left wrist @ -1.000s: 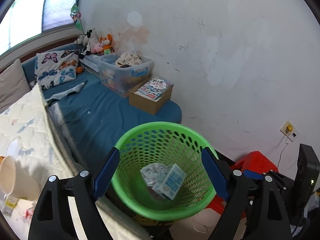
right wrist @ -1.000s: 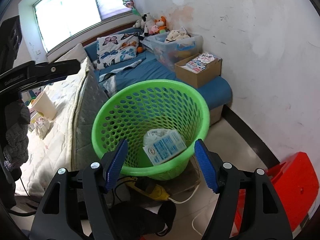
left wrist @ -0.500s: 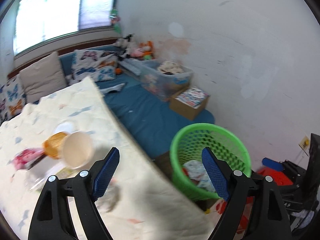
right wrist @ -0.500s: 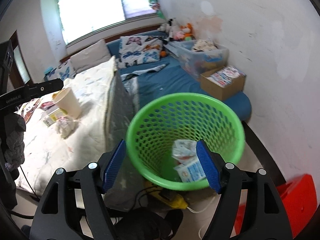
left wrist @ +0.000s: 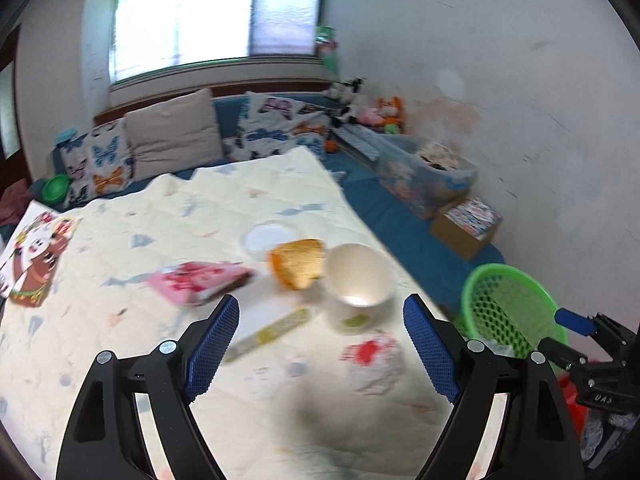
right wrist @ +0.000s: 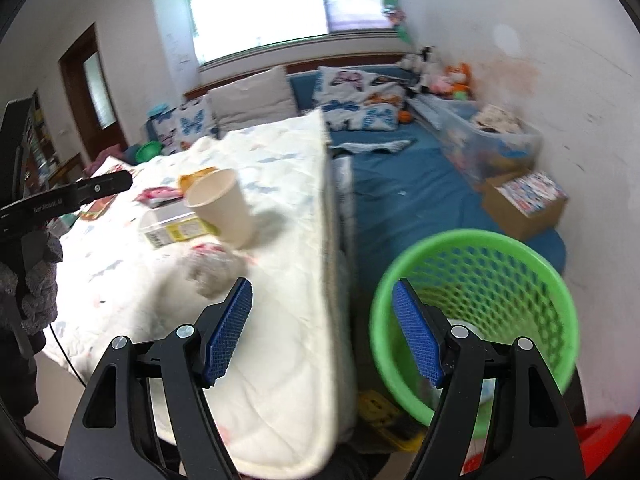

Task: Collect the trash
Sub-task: 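Move both tools back over the table toward the crumpled tissue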

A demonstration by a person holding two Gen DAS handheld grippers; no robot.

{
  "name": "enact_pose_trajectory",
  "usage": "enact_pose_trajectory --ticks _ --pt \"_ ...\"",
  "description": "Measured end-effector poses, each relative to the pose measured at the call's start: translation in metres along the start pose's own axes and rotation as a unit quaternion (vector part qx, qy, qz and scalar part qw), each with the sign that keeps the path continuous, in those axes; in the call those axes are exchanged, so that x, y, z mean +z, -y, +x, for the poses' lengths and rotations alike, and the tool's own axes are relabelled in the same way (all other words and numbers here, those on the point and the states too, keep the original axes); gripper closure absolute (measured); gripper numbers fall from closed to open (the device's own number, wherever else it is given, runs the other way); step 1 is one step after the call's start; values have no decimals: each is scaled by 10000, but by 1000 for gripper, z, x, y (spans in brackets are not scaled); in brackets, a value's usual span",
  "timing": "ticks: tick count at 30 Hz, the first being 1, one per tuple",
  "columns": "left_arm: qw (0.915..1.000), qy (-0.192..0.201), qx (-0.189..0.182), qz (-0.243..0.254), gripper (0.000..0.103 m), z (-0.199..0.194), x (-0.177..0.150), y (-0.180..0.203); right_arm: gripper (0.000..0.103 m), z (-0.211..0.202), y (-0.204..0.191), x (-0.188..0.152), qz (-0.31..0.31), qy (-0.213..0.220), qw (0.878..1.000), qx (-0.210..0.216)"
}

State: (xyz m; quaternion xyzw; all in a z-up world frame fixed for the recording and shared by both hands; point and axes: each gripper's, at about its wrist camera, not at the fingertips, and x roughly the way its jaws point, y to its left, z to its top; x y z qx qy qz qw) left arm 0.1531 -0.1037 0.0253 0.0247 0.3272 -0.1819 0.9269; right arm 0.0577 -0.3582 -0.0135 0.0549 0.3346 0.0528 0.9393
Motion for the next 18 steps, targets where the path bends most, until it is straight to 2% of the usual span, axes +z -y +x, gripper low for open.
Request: enact_pose_trajectory --ticks 10,18 --pt "9989 75 238 -389 23 -11 3 -52 30 54 -60 32 -593 -129 9970 470" --pt "9979 74 214 -608 24 -10 7 -73 30 98 -86 47 -870 -330 9942 537"
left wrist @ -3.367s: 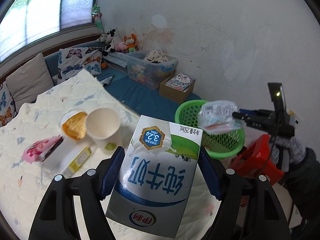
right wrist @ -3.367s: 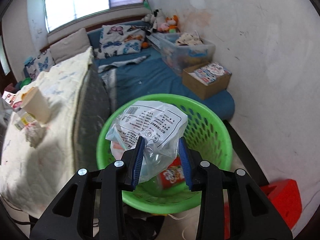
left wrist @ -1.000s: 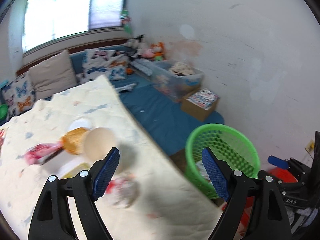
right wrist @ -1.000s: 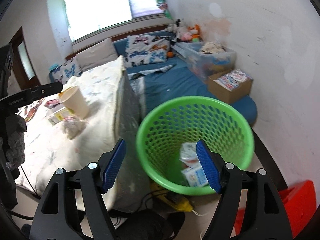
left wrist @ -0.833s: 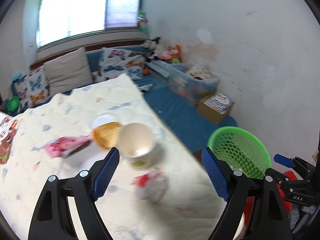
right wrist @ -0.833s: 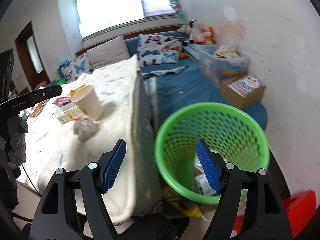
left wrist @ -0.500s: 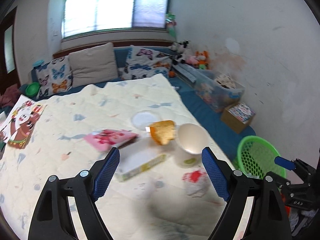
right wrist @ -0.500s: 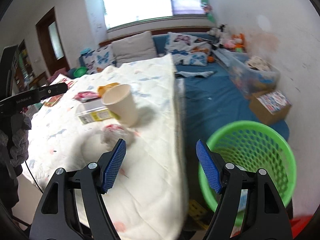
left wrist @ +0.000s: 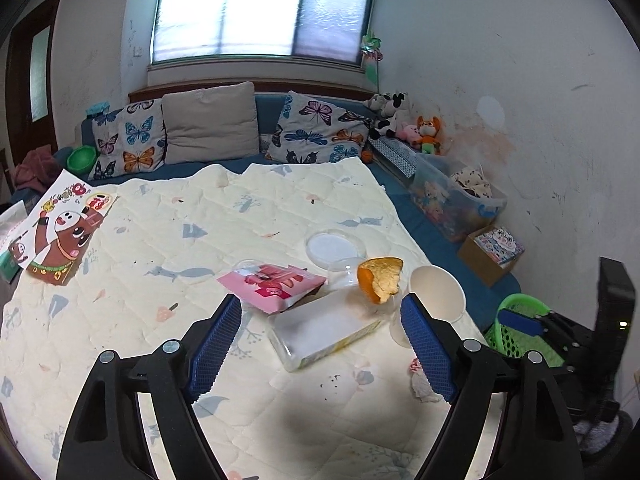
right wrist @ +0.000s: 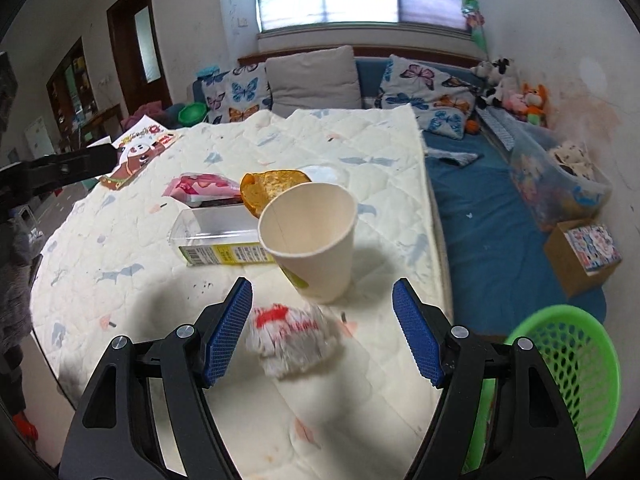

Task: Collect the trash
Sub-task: 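Move both tools back over the table toward the crumpled tissue, then grasp the white paper cup by its rim with the right gripper and lift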

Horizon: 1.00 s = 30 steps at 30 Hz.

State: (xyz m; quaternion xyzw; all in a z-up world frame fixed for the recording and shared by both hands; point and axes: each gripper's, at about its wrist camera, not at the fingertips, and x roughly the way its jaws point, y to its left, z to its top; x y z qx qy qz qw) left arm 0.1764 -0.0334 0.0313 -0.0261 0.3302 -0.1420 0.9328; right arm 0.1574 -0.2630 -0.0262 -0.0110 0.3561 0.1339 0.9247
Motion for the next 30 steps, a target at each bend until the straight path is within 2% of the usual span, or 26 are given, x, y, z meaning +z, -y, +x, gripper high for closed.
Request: enact_pose_trajectory --ticks 14,16,19,30 --pt "9999 -125 18 -19 27 12 -4 -16 30 48 -7 18 32 -171 9998 6" --pt "9999 -139 14 0 27 13 -5 -15 35 52 -5 19 83 -170 9998 -6" --pt "9999 -165 -11 4 28 17 -6 -14 41 54 -1 19 166 -171 9997 -27" --pt "9995 -270 -160 26 31 33 -7 -1 43 30 15 16 439 121 9989 -135"
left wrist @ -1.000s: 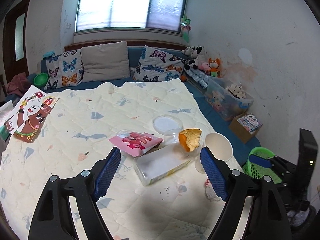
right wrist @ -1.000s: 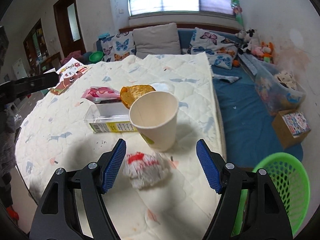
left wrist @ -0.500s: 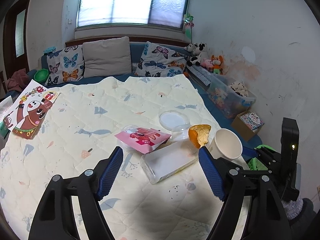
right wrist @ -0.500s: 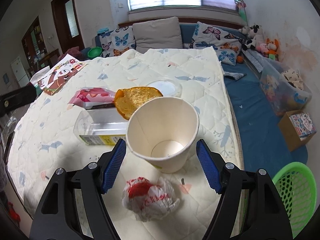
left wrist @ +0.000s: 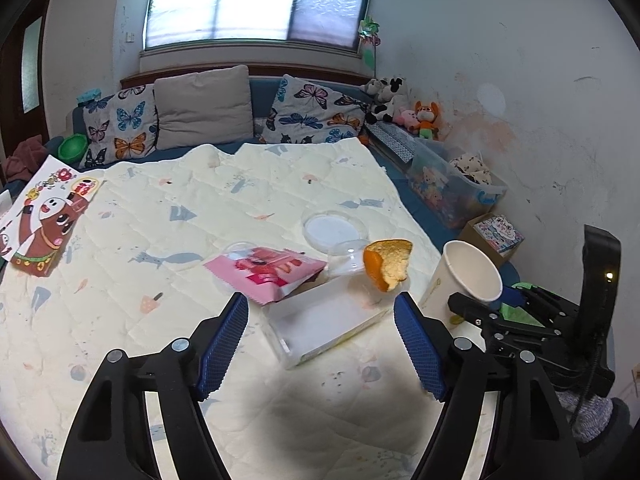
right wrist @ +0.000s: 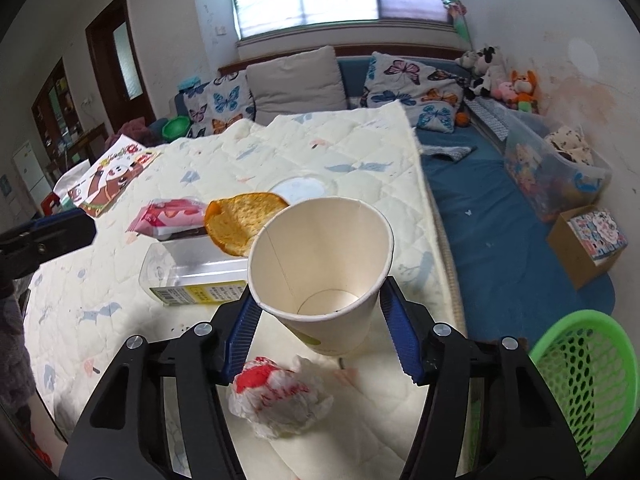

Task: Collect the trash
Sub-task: 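Grasp the white paper cup by its rim with the right gripper and lift, then grasp the orange bread crust with the left gripper while the right carries the cup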

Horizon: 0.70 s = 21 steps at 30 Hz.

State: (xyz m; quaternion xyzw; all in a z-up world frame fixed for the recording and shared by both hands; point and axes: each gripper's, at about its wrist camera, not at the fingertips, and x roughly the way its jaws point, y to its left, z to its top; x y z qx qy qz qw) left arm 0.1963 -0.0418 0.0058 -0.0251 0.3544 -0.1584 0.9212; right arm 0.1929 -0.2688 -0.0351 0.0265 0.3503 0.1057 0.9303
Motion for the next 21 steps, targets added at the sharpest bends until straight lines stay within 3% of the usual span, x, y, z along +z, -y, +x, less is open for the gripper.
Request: enact_pose_trajectory --ticks 13,21 --pt "9987 -234 -164 412 38 52 13 43 43 -54 20 -13 43 316 9993 -190" --pt "9980 -488 -140 386 45 84 20 44 43 -85 38 -28 148 464 9983 -333"
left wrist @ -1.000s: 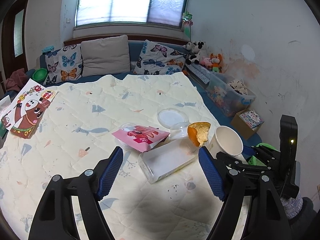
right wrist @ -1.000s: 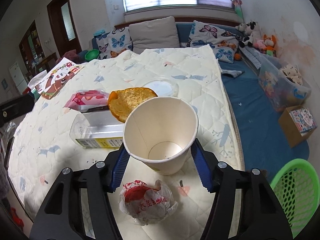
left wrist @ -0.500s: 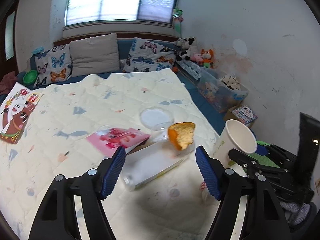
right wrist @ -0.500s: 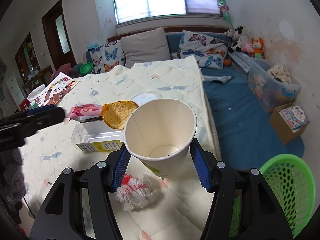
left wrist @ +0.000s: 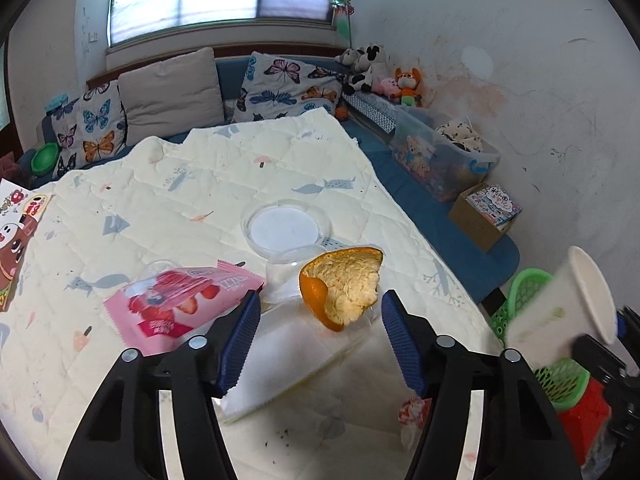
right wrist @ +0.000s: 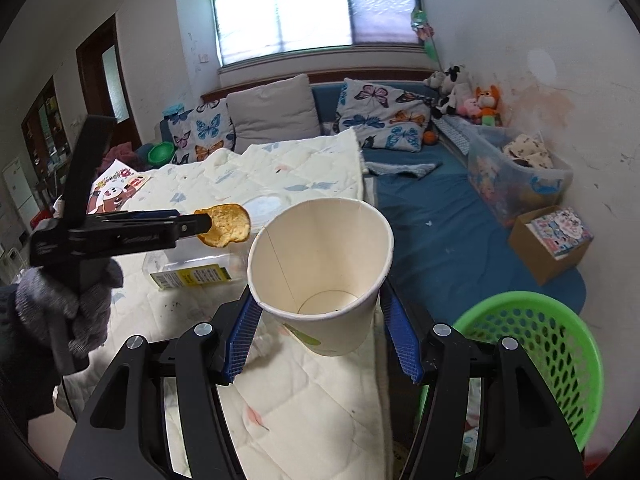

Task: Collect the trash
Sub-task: 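Grasp the orange bread crust with the left gripper while the right carries the cup, then release the cup with the right and the bread crust with the left into the basket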

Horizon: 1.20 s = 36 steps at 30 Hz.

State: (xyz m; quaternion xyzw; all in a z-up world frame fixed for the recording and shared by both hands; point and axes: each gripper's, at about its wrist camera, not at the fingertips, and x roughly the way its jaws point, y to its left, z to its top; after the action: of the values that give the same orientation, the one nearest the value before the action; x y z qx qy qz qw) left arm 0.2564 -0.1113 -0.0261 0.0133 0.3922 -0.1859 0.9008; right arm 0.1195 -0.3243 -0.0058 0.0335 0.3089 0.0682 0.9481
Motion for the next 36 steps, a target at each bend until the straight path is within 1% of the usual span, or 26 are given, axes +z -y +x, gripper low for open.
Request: enact_pose_trajectory --ticks 3,4,8,10,12,13,14,15,16,20,23,27,33,36 --pt "10000 -40 -13 -40 48 7 2 -1 43 -8 6 -4 42 33 10000 -42" --pt "10000 -55 -24 -46 53 10 2 0 43 -9 7 -4 46 38 10000 -51" --pt "9999 -137 4 -83 62 19 2 1 43 -17 13 -9 74 69 9999 -122" --pt "9998 -162 20 -96 74 21 1 1 43 -20 16 -11 101 70 9998 -134" --pt "9997 -186 32 -143 78 23 0 0 43 -23 18 -15 113 67 9998 -180" --pt "9997 -177 57 -172 83 24 0 0 43 -25 19 -17 111 70 9997 -218" --pt "9996 -168 71 -199 85 24 0 -1 43 -27 21 -19 110 68 9996 -248" --pt "9996 -162 72 -228 90 23 0 -2 43 -28 22 -21 119 67 9995 -279" --pt "9995 -156 72 -258 92 23 0 -3 43 -30 24 -23 140 67 9994 -304" --pt "9994 -78 137 -297 95 16 -2 -2 43 -37 32 -29 234 66 9989 -399" --pt "9993 -45 95 -348 95 9 -3 0 43 -42 40 -34 308 56 9983 -489" --pt "9996 77 -82 -256 96 -8 -2 13 43 -47 60 -44 478 -10 9965 -687" --pt "9990 138 -409 -70 96 -26 1 46 43 -52 96 -58 742 -128 9915 -1062" --pt "9983 150 -554 37 96 -30 1 65 43 -52 111 -63 882 -185 9891 -1163"
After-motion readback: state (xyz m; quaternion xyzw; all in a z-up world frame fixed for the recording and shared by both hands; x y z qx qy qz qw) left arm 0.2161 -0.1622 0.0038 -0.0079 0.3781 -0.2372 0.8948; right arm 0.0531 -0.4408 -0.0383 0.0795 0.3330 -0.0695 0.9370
